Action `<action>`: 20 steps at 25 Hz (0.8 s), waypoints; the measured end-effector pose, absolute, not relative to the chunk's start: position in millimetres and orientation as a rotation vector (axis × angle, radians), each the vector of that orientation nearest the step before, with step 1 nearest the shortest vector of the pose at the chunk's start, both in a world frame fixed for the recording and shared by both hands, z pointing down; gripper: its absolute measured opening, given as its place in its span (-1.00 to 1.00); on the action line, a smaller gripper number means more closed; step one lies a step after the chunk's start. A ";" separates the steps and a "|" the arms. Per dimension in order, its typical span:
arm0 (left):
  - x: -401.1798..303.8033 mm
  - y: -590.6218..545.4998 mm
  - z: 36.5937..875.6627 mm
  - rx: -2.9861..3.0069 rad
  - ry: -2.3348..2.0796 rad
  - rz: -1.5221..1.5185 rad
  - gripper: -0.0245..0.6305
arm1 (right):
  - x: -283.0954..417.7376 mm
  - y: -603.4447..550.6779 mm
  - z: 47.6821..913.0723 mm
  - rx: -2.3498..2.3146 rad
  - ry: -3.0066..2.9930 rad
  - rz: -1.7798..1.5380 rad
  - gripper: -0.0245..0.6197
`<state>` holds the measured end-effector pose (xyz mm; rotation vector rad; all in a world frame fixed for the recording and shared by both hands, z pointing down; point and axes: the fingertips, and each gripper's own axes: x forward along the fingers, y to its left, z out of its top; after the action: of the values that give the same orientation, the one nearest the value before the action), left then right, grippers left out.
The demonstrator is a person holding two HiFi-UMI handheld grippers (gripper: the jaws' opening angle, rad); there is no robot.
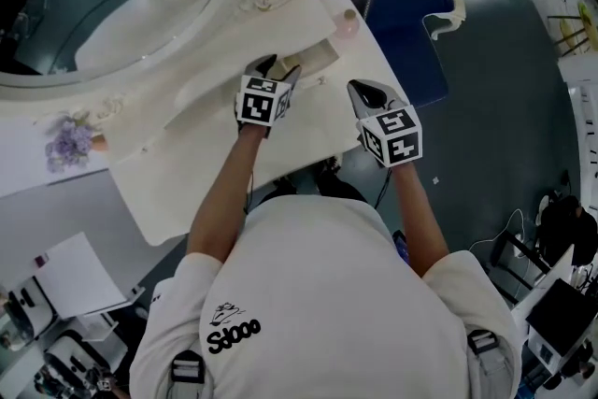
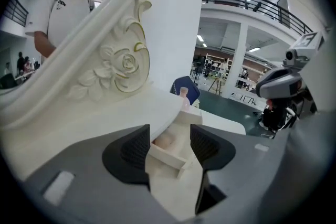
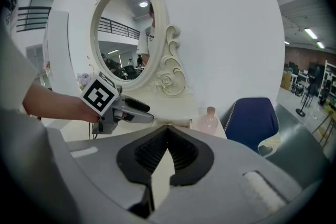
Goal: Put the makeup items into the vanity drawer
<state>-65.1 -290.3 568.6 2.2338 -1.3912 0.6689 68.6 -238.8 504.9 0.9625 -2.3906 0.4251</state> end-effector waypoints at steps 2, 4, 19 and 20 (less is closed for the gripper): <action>-75.9 -288.3 554.9 2.275 -1.442 0.693 -0.16 | 61.6 -242.5 498.1 0.945 -2.396 0.363 -0.91; -88.6 -286.0 539.2 2.310 -1.506 0.700 -0.26 | 53.8 -247.4 488.7 0.936 -2.411 0.309 -0.91; -217.7 -256.4 372.7 2.339 -2.087 0.579 -0.87 | -34.6 -281.3 368.9 0.851 -2.640 -0.118 -0.91; -220.7 -253.2 360.8 2.350 -2.105 0.565 -0.87 | -40.0 -280.7 361.7 0.843 -2.651 -0.137 -0.91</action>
<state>-220.7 -253.2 360.8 2.3499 -2.1048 0.5653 -40.0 -280.7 361.7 0.8429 -2.6509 -0.1365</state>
